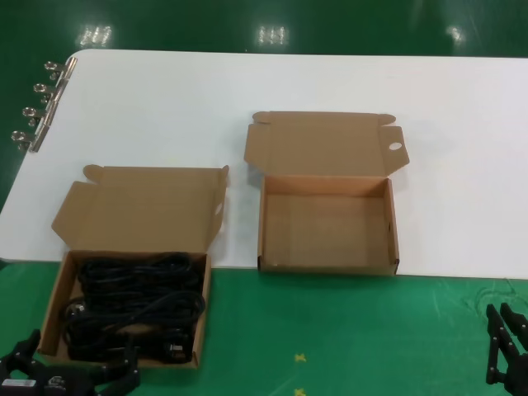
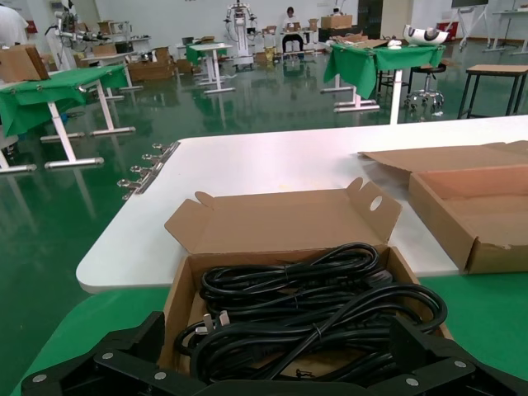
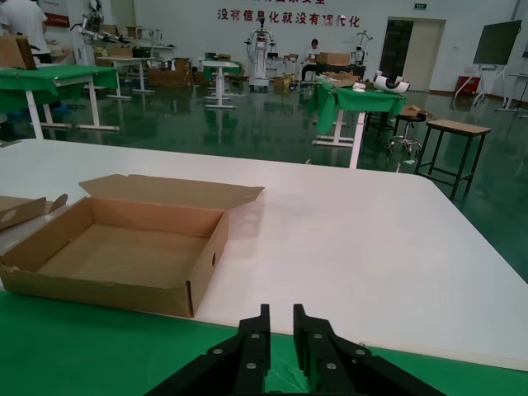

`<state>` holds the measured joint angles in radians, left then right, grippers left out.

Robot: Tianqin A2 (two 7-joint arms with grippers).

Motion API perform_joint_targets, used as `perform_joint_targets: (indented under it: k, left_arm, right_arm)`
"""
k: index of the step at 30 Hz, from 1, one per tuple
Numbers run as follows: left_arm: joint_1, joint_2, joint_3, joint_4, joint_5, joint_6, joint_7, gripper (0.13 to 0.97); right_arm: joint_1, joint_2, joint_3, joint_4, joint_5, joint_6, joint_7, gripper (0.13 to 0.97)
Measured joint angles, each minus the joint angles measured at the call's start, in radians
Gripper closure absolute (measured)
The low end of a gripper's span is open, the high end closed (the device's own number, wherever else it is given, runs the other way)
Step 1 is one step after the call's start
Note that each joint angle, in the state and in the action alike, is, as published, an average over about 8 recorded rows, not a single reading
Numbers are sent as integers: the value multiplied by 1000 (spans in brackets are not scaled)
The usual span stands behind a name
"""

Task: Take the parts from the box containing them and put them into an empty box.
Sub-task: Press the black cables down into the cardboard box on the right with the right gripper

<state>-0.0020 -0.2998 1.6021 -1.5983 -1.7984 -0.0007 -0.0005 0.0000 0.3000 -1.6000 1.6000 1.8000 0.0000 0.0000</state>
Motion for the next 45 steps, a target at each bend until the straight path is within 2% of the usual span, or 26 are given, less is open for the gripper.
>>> perform_joint_targets:
  k: [3, 12, 21, 25, 29, 33, 35, 37, 42, 45]
  left_arm:
    - [0, 0, 0, 0, 0, 0, 0, 132]
    - [0, 0, 0, 0, 0, 0, 0, 132]
    - [-2, -4, 4, 1, -2, -3, -1, 132]
    - [-13, -30, 32, 5, -22, -24, -4, 132]
    - [-33, -78, 77, 13, -55, -51, -6, 132]
    - [-49, -115, 90, 23, -62, -45, 5, 132]
    - [-54, -122, 78, 28, -54, -23, 25, 132]
    - [-59, -121, 51, 33, -43, 21, 67, 132]
    - [-77, -102, -44, 54, -17, 200, 252, 132]
    - [-100, -112, -80, 74, -6, 307, 368, 132]
  right_arm:
    - [0, 0, 0, 0, 0, 0, 0, 871]
    - [0, 0, 0, 0, 0, 0, 0, 941]
    - [0, 0, 0, 0, 0, 0, 0, 932]
    - [0, 0, 0, 0, 0, 0, 0, 926]
    - [0, 0, 0, 0, 0, 0, 0, 881]
    - [0, 0, 0, 0, 0, 0, 0, 837]
    - [0, 0, 0, 0, 0, 0, 0, 817]
    - [0, 0, 0, 0, 0, 0, 0, 777]
    - [0, 0, 0, 0, 0, 0, 0, 678]
    - [0, 0, 0, 0, 0, 0, 0, 678]
